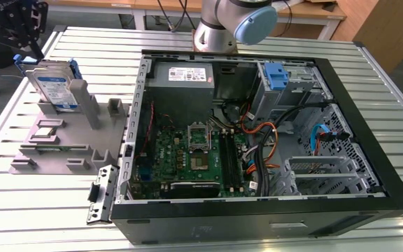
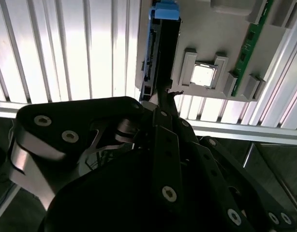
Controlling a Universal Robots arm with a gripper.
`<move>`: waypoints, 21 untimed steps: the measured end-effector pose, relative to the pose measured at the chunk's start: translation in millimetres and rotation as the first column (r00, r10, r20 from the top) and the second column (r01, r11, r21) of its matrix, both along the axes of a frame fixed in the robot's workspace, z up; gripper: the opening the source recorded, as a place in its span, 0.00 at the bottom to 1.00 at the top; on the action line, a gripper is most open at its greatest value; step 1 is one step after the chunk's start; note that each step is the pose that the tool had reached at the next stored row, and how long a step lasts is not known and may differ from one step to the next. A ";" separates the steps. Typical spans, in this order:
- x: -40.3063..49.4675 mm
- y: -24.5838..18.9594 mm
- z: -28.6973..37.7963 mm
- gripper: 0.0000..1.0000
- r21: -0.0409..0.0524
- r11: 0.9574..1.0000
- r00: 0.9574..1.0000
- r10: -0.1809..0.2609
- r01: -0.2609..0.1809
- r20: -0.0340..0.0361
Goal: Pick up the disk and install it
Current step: 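Pick up the disk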
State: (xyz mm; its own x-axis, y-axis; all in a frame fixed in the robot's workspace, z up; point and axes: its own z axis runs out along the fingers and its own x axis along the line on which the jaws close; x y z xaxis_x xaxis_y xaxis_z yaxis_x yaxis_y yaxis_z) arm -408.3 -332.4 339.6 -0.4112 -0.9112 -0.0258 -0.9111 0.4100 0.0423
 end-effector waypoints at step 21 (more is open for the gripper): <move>0.0 0.0 0.0 0.10 0.000 0.989 0.989 0.147 -0.147 0.000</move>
State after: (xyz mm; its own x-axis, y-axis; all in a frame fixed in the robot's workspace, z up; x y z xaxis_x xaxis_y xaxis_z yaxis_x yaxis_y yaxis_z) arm -408.2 -332.4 339.5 -0.2728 -0.9617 -0.0259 -0.9615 0.2716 0.0419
